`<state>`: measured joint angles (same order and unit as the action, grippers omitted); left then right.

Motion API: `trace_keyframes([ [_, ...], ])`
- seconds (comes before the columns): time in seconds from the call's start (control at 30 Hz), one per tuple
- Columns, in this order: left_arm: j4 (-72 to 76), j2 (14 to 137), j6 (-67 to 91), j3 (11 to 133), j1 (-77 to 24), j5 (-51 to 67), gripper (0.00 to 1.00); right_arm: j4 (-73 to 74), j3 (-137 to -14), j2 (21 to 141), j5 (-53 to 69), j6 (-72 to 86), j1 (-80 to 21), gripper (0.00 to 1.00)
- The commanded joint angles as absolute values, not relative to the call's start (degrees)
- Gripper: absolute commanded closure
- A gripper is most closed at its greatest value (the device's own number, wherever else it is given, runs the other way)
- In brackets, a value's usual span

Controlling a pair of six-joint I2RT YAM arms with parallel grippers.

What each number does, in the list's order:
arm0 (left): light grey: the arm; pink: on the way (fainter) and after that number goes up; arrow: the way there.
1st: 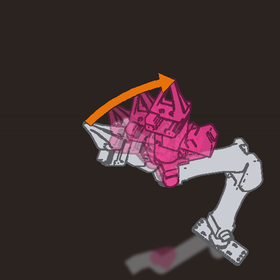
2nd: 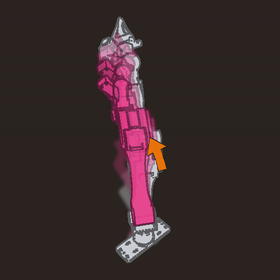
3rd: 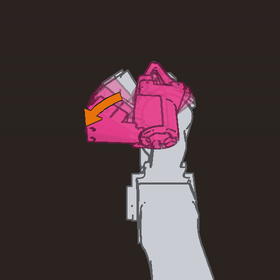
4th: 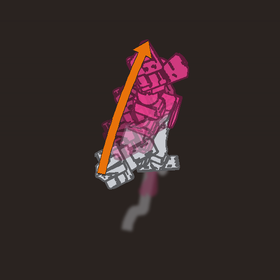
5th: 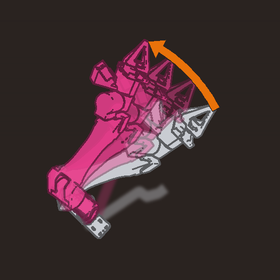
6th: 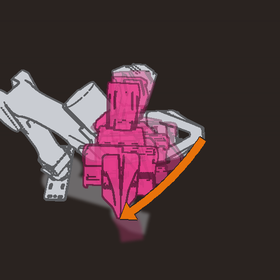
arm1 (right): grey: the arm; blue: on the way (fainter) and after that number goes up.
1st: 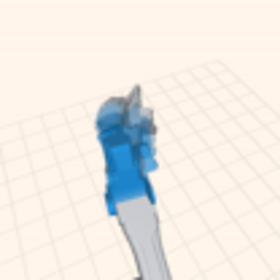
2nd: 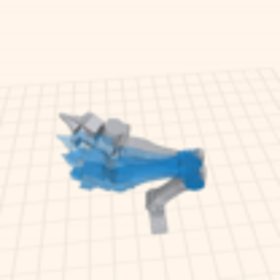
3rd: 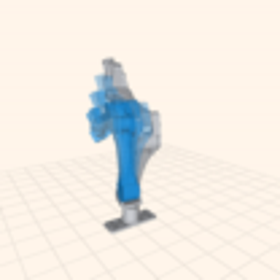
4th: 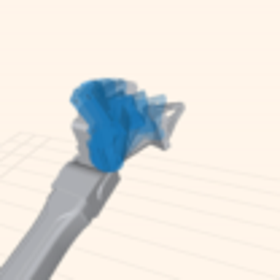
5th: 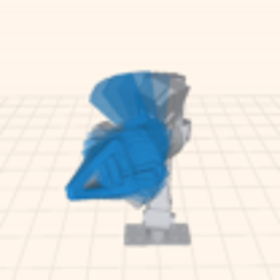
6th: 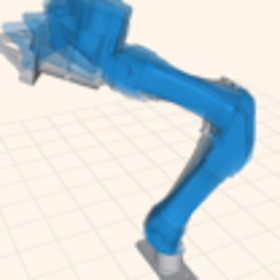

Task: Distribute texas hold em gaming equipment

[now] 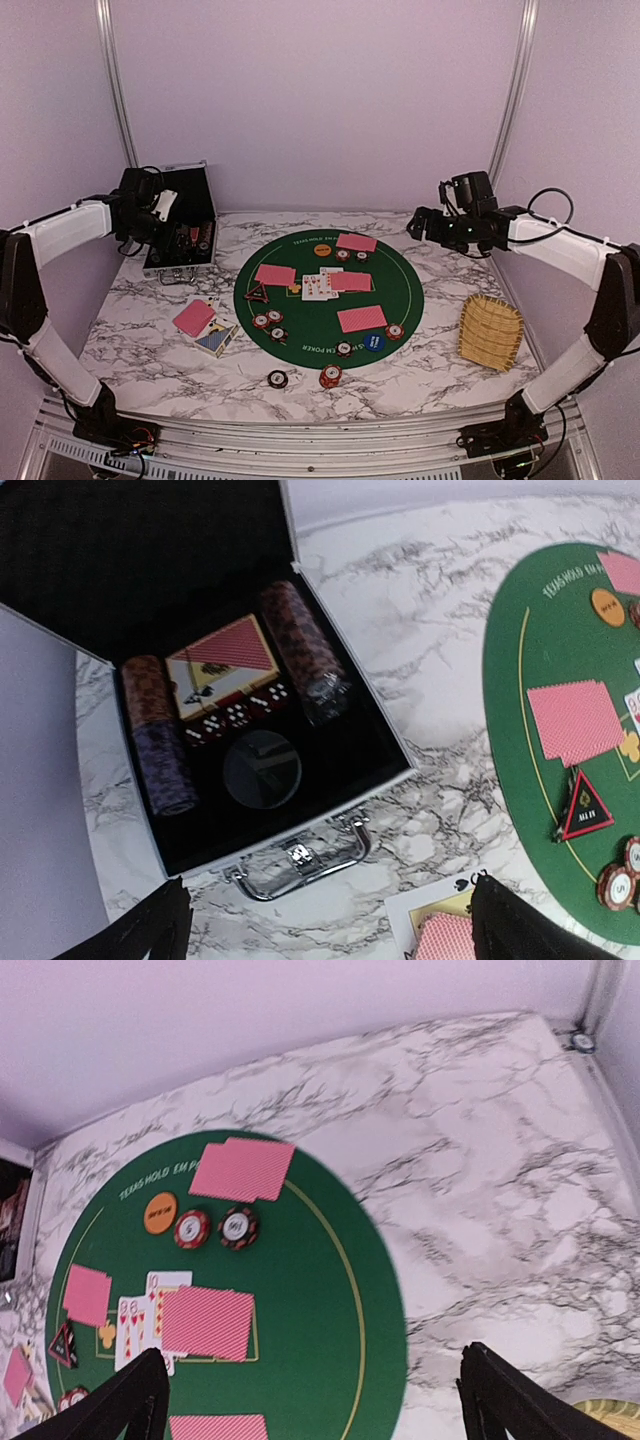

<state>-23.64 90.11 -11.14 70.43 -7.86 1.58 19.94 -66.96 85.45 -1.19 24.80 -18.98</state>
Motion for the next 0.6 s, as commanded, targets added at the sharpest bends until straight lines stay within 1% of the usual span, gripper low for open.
trace_keyframes([
  [0.0, -4.0, 80.7, -5.1, 60.9, -0.8, 7.5, 0.01, 14.7, -63.2, 79.9, -16.1, 24.8, -16.5, 0.01],
  [0.07, -0.7, 80.2, -3.0, 58.4, 2.8, 10.3, 0.01, 10.0, -58.6, 76.6, -21.6, 23.7, -16.1, 0.01],
  [0.13, 2.0, 81.2, -1.3, 56.1, 5.0, 13.5, 0.01, 2.0, -51.7, 72.4, -27.6, 21.3, -16.1, 0.01],
  [0.27, 12.3, 80.4, -2.2, 49.3, 6.5, 14.3, 0.01, -20.4, -36.1, 64.8, -40.4, 14.1, -16.0, 0.01],
  [0.37, 16.5, 81.0, -2.6, 47.5, 6.5, 14.2, 0.01, -32.1, -28.4, 63.1, -42.7, 8.0, -15.8, 0.01],
  [0.43, 19.4, 82.0, -1.8, 46.5, 6.5, 14.5, 0.01, -35.1, -25.9, 63.1, -43.9, 9.6, -15.6, 0.01],
  [0.57, 27.1, 83.6, -0.8, 43.8, 6.5, 14.9, 0.01, -44.9, -20.2, 64.6, -45.9, 7.1, -15.5, 0.01],
])
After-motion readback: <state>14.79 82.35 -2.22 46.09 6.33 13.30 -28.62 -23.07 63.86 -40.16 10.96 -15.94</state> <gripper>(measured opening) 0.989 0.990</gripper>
